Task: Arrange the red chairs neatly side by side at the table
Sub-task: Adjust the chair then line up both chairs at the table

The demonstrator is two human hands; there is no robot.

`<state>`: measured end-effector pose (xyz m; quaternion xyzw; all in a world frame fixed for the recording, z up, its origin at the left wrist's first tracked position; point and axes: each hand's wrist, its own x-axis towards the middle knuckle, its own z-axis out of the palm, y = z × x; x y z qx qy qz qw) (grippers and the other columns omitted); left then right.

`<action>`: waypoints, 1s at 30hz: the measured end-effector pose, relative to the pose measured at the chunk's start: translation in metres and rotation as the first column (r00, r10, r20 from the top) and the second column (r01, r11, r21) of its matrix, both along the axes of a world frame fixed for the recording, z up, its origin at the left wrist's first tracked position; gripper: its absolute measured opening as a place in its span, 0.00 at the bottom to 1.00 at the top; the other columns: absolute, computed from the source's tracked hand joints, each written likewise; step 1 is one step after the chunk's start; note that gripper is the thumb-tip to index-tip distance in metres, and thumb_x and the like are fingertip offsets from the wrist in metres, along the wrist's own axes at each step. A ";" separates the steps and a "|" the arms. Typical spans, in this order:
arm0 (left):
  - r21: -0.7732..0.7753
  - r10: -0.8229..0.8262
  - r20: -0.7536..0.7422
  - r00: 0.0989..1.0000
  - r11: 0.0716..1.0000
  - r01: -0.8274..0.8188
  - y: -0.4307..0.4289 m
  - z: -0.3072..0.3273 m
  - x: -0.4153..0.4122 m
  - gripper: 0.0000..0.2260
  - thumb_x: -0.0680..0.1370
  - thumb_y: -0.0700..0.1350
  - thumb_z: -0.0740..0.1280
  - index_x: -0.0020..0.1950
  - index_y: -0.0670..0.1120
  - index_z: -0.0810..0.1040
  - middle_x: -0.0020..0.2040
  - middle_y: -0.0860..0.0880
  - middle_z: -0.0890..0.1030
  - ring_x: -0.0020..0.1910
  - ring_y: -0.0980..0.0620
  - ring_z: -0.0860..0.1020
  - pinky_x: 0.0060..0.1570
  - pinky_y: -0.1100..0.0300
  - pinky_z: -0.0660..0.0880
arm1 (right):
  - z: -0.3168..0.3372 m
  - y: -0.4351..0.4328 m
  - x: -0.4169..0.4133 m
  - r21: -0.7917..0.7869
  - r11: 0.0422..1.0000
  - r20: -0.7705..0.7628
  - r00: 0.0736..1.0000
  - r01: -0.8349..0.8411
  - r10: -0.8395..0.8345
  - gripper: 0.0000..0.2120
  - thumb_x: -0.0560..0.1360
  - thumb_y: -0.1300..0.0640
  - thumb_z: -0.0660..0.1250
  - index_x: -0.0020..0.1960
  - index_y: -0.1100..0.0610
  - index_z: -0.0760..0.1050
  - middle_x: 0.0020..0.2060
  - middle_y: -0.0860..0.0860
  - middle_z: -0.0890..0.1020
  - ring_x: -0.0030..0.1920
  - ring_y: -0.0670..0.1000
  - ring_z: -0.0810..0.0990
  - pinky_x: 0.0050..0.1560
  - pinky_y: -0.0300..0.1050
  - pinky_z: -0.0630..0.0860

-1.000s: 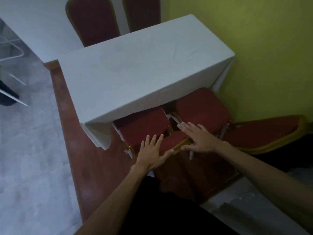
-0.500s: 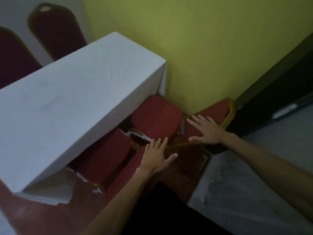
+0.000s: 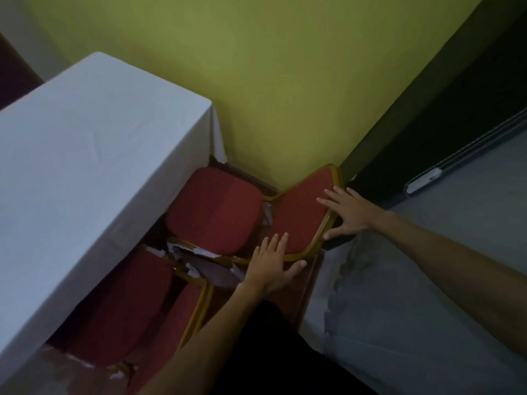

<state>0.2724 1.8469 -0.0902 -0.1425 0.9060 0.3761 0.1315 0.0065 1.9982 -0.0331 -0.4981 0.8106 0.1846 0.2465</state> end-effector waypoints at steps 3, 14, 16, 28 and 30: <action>0.017 -0.014 0.016 1.000 1.000 0.013 0.013 -0.002 -0.045 0.41 0.76 0.73 0.50 0.82 0.51 0.46 0.81 0.44 0.53 0.79 0.41 0.51 0.76 0.41 0.52 | 0.000 0.002 -0.050 0.049 0.999 -0.001 1.000 -0.019 0.020 0.56 0.66 0.18 0.56 0.82 0.47 0.42 0.81 0.55 0.44 0.80 0.59 0.43 0.77 0.58 0.40; 0.141 0.059 0.160 0.985 0.987 -0.082 0.044 -0.021 -0.134 0.39 0.78 0.70 0.52 0.82 0.51 0.43 0.82 0.45 0.48 0.80 0.41 0.50 0.76 0.42 0.51 | -0.021 -0.037 -0.147 0.153 0.913 0.139 0.923 -0.377 0.358 0.57 0.65 0.16 0.54 0.82 0.49 0.46 0.81 0.52 0.45 0.80 0.54 0.41 0.78 0.55 0.36; 0.146 0.071 0.188 0.980 0.984 -0.099 0.044 -0.023 -0.143 0.39 0.79 0.70 0.52 0.82 0.51 0.42 0.82 0.44 0.47 0.79 0.41 0.50 0.76 0.41 0.52 | -0.024 -0.044 -0.159 0.154 0.897 0.183 0.904 -0.415 0.387 0.56 0.65 0.16 0.54 0.82 0.49 0.48 0.81 0.51 0.49 0.80 0.53 0.44 0.78 0.56 0.38; 0.155 0.074 0.223 0.972 0.982 -0.111 0.055 -0.040 -0.137 0.39 0.79 0.69 0.52 0.81 0.50 0.42 0.81 0.42 0.50 0.77 0.39 0.58 0.73 0.40 0.60 | -0.034 -0.057 -0.191 0.136 0.848 0.293 0.838 -0.513 0.460 0.53 0.66 0.18 0.57 0.81 0.47 0.53 0.81 0.49 0.54 0.80 0.51 0.49 0.77 0.53 0.38; 0.157 0.069 0.237 0.969 0.982 -0.108 0.057 -0.039 -0.137 0.39 0.79 0.68 0.53 0.81 0.50 0.41 0.81 0.43 0.50 0.76 0.39 0.58 0.72 0.40 0.62 | -0.037 -0.055 -0.193 0.069 0.861 0.282 0.838 -0.503 0.467 0.52 0.66 0.18 0.58 0.81 0.47 0.56 0.80 0.49 0.56 0.80 0.51 0.51 0.77 0.51 0.38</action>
